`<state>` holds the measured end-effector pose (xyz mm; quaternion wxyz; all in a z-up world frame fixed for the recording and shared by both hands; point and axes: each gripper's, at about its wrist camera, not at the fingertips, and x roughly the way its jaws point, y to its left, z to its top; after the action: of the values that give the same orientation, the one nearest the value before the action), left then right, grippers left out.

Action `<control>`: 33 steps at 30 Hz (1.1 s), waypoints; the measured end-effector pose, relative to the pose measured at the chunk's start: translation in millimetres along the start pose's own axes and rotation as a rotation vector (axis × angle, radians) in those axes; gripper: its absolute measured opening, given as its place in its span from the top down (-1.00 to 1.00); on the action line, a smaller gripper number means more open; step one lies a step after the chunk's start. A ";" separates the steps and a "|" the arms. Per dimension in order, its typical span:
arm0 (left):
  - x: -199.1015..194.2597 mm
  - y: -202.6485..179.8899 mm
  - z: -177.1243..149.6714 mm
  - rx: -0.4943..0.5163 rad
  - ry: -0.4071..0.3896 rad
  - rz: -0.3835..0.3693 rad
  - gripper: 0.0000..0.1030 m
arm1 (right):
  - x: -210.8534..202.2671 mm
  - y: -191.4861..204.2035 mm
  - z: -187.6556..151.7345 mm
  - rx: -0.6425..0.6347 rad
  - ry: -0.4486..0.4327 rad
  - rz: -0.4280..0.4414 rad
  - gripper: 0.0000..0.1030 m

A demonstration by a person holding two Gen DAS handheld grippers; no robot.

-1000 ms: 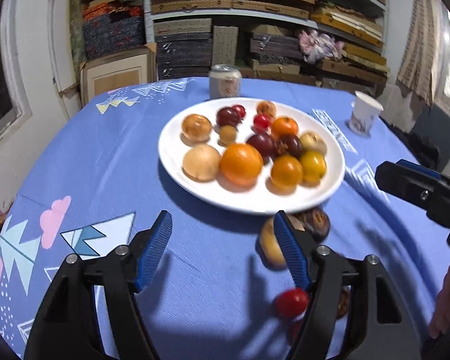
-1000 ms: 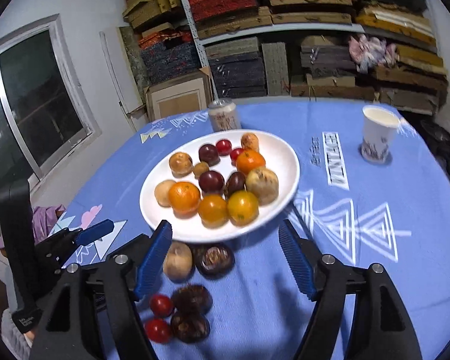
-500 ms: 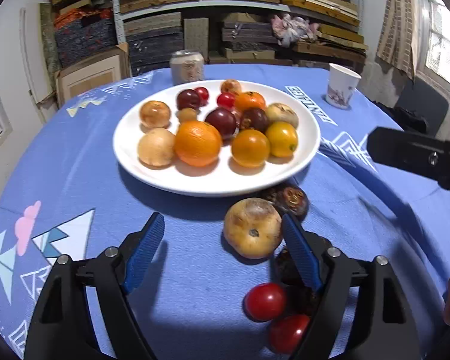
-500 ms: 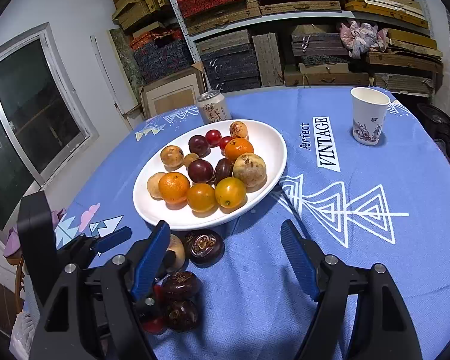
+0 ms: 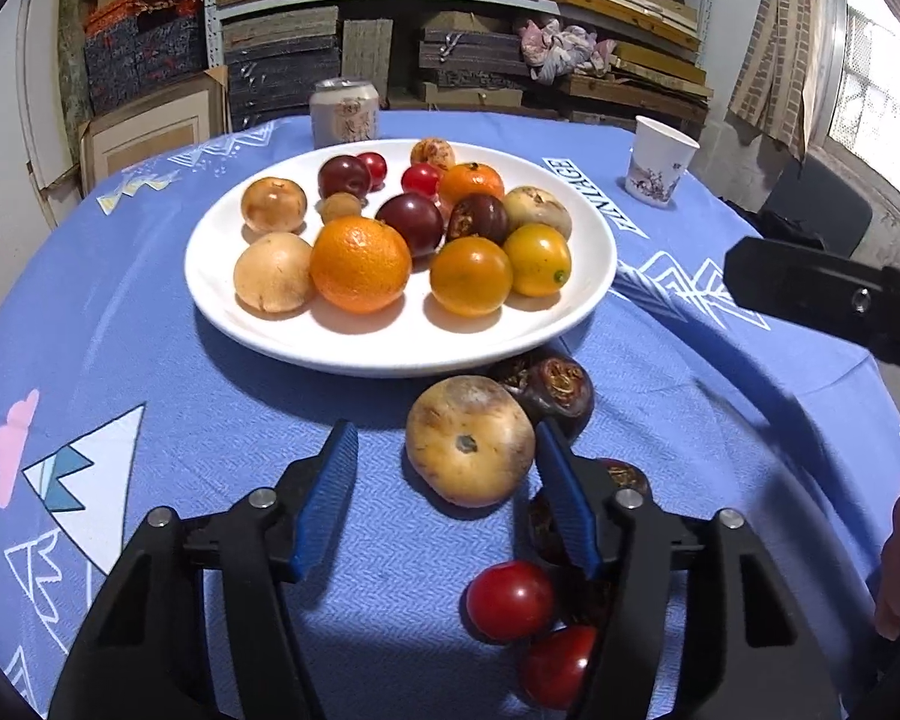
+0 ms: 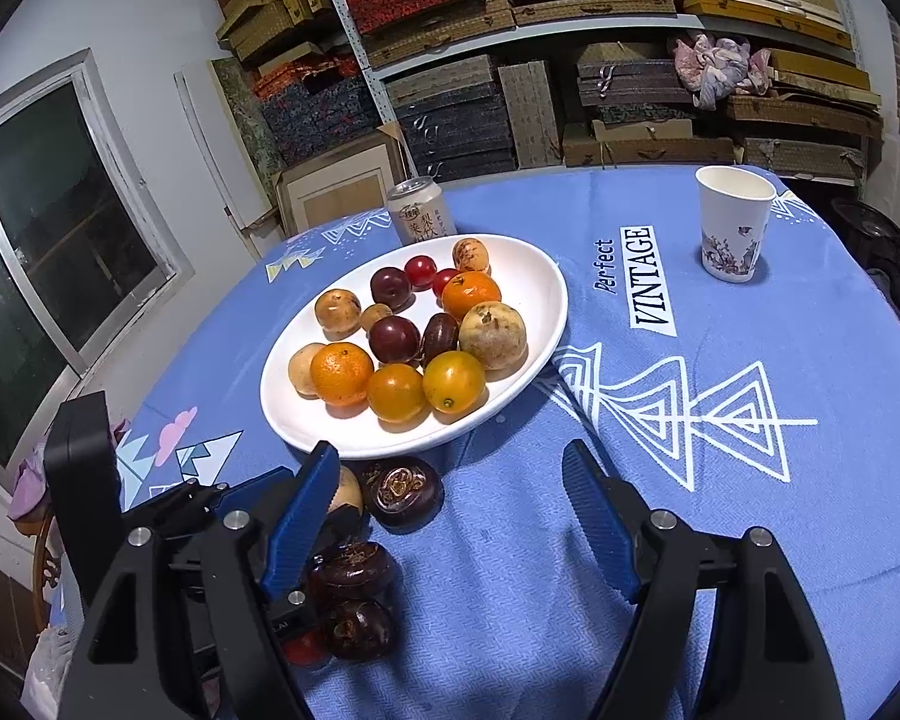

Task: Organize fruits
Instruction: 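Grasp the large tan fruit with the left tool while the right tool grasps a dark brown fruit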

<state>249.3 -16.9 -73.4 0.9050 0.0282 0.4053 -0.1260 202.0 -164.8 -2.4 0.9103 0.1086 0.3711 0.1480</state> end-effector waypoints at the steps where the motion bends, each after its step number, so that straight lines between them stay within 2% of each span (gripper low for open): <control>1: 1.4 0.9 0.3 -0.004 0.007 -0.016 -0.09 | 0.5 0.8 -0.5 -0.003 0.002 0.000 -0.51; 6: 2.1 3.9 1.8 -0.019 0.000 -0.050 0.15 | 3.1 3.8 -2.2 -0.019 0.011 -0.001 -0.51; 9: 1.5 5.8 0.8 -0.027 -0.003 -0.032 0.16 | 5.4 4.3 -3.1 -0.023 0.020 -0.001 -0.51; 12: -4.4 17.4 0.5 -0.051 -0.003 0.020 0.16 | 12.7 7.0 -6.1 -0.038 0.042 -0.006 -0.51; 14: -10.3 31.1 1.0 -0.090 -0.016 0.090 0.16 | 19.9 13.4 -10.5 -0.070 0.067 -0.011 -0.51; 17: -13.9 49.7 3.5 -0.154 -0.022 0.141 0.16 | 34.4 30.4 -18.7 -0.145 0.106 -0.031 -0.51; 22: -10.4 63.6 4.4 -0.207 0.003 0.153 0.16 | 53.4 50.2 -23.1 -0.212 0.138 -0.070 -0.51; 27: -12.2 65.3 4.8 -0.209 0.004 0.134 0.16 | 67.5 53.4 -18.8 -0.210 0.164 -0.100 -0.50; 33: -11.8 63.3 4.7 -0.204 0.010 0.128 0.16 | 86.5 52.4 -20.4 -0.213 0.220 -0.118 -0.27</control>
<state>261.1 46.1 -64.8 0.9073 -0.0377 0.4181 -0.0259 236.6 -83.9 -56.2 0.8775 -0.0273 0.4566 0.1439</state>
